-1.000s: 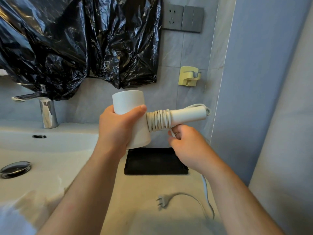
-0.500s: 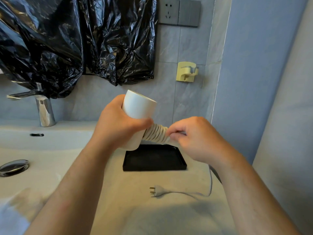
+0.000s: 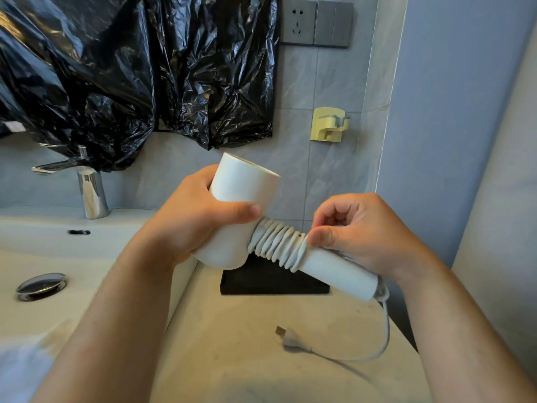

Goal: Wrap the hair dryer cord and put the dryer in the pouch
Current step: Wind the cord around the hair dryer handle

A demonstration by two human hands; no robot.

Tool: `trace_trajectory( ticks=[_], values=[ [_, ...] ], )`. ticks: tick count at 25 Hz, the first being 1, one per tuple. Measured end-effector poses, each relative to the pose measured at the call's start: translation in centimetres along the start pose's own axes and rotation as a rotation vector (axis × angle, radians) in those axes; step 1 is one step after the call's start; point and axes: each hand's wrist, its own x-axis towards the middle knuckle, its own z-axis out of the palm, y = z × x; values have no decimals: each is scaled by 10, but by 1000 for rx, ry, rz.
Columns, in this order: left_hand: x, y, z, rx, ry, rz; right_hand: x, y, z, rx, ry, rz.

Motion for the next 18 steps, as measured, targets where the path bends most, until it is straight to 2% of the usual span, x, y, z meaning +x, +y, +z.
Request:
trace_trajectory(
  ticks=[4,11,18],
  values=[
    [-1,5,1,23,-40,49,3,9,1,103,-98,14],
    [1,3,-2,8,-32,59,5,12,0,190,-135,7],
    [0,0,1,-129,-132,63,4,22,-5,614,-303,95]
  ],
)
